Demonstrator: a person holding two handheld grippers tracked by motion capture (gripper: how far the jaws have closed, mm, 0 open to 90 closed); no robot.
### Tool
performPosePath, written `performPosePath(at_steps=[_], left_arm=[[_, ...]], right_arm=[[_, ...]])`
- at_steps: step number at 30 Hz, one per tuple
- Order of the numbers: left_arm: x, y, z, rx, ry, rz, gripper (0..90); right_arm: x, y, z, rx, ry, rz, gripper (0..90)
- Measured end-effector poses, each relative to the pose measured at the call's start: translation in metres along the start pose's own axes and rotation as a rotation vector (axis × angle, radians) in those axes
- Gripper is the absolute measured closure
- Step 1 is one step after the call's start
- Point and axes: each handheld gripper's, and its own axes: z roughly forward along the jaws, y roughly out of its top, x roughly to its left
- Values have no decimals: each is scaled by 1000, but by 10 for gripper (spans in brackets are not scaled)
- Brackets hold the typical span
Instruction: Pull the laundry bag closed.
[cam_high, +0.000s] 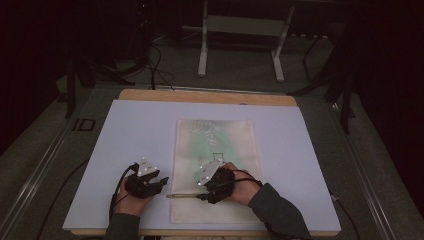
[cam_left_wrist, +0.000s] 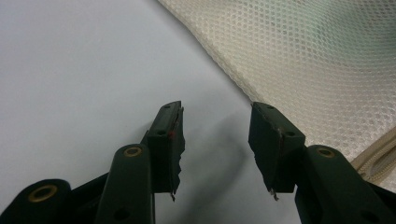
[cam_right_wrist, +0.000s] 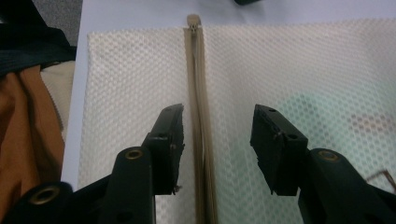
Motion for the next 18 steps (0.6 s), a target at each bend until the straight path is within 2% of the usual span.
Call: performPosePath(at_steps=[18], left_arm=[[1, 0, -1, -5, 3, -1, 538]], right_arm=[[1, 22, 19, -22, 29, -22, 625]])
